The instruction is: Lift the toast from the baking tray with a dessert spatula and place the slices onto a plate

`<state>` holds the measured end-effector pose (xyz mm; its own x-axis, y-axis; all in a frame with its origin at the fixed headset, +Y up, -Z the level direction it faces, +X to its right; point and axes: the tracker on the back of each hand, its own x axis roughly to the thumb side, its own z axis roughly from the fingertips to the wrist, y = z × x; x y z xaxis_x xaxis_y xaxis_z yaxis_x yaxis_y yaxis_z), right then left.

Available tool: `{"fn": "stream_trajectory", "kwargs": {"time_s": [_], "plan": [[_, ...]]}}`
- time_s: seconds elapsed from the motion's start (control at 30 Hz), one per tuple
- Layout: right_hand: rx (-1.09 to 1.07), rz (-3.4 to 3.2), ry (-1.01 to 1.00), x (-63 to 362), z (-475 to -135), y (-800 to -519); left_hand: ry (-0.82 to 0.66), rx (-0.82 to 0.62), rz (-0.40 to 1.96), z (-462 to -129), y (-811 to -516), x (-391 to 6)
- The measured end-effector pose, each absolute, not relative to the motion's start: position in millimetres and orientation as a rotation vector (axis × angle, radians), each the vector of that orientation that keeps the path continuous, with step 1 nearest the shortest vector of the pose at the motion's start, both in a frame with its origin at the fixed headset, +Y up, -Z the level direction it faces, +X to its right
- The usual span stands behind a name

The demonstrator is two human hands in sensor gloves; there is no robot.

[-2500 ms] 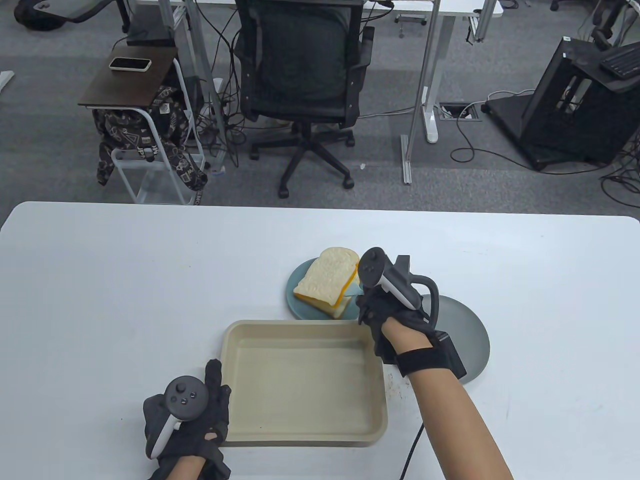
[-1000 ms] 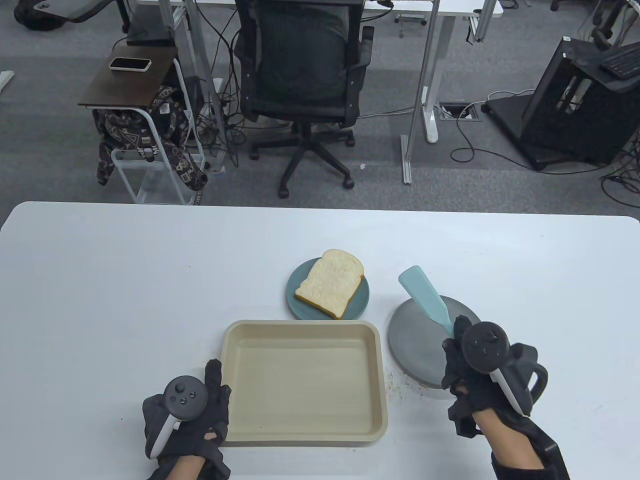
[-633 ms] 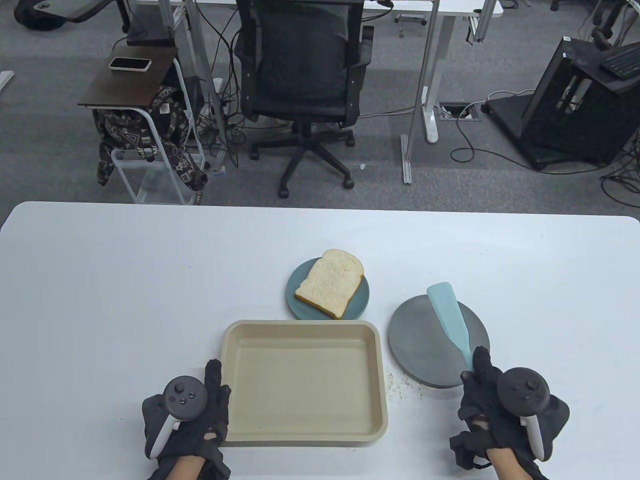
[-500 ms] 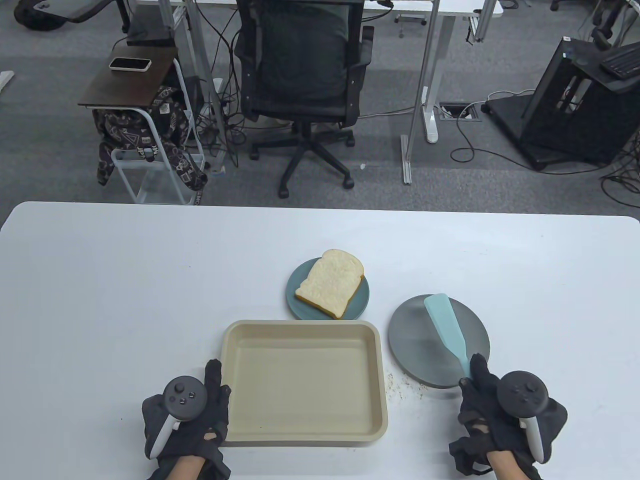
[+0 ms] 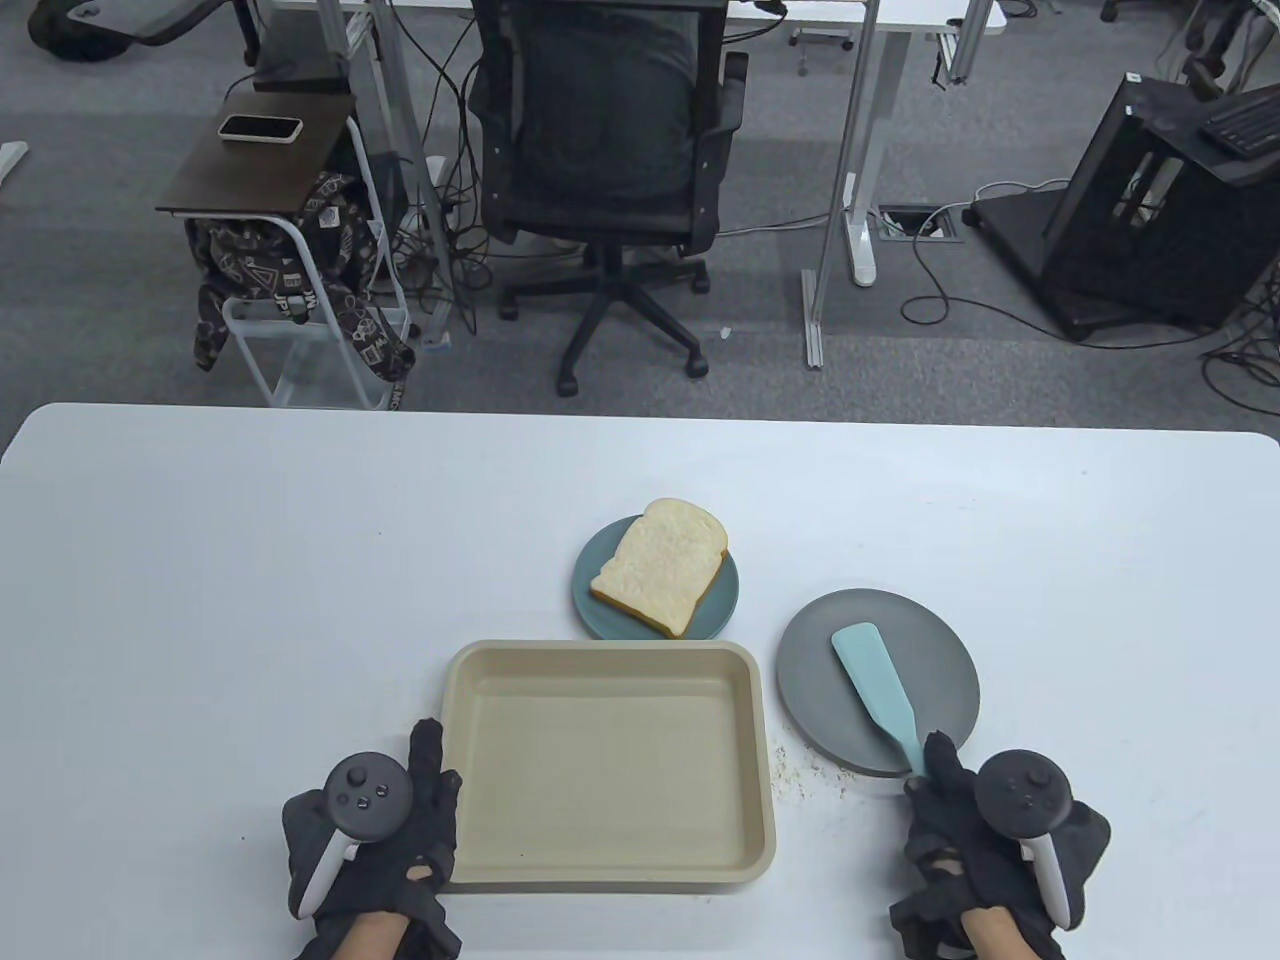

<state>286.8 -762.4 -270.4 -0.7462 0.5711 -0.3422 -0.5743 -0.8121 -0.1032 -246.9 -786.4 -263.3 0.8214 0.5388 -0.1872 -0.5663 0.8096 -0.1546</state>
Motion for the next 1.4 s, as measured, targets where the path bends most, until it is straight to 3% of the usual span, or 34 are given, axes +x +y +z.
{"fn": "stream_trajectory", "kwargs": {"time_s": [0.57,0.77,0.9,1.1,1.4], "plan": [[-0.507,2.631,0.107,277.1,-266.4,-761.0,0.136,-0.205,0.602,-263.0,-785.6,-248.5],[-0.515,2.889,-0.095,258.5,-247.7,-730.6,0.137,-0.183,0.562,-258.2,-772.4,-253.4],[-0.378,2.964,-0.340,230.2,-232.6,-707.9,0.077,-0.043,0.488,-248.3,-749.2,-251.1],[0.025,2.980,-0.658,168.6,-213.5,-687.0,-0.123,0.185,0.475,-228.4,-720.1,-230.8],[0.306,2.974,-0.779,132.6,-207.9,-698.3,-0.292,0.246,0.420,-213.7,-711.6,-205.1]]}}
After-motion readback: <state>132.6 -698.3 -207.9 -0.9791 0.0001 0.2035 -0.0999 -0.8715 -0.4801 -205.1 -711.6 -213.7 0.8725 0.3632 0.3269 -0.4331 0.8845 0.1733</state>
